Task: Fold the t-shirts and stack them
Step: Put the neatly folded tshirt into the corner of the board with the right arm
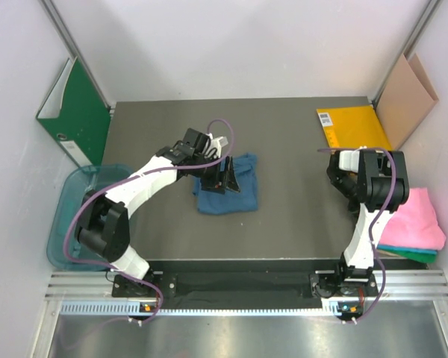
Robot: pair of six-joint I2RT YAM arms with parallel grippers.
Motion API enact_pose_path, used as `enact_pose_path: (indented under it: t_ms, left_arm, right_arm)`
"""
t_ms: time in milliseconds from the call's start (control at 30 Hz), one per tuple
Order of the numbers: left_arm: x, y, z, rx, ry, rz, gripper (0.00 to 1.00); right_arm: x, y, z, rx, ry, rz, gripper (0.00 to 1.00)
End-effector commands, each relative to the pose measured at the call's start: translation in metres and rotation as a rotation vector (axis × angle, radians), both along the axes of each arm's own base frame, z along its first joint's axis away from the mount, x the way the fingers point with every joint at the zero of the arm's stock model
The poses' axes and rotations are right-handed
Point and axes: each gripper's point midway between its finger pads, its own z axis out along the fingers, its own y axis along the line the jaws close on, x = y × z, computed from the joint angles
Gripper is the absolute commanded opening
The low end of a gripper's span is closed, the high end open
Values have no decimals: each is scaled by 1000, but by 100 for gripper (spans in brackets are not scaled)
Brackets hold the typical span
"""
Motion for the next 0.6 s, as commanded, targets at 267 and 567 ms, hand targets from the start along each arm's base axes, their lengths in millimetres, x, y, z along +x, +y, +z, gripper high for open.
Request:
enact_pose_path:
  t_ms: [267,567]
  left_arm:
    - [4,6,12,9,-57,28,74]
    - [7,13,15,63,-76,46,76]
  right_arm:
    - [46,67,-22,147,-141,176,0]
    - [83,197,-29,355,-194,367,0]
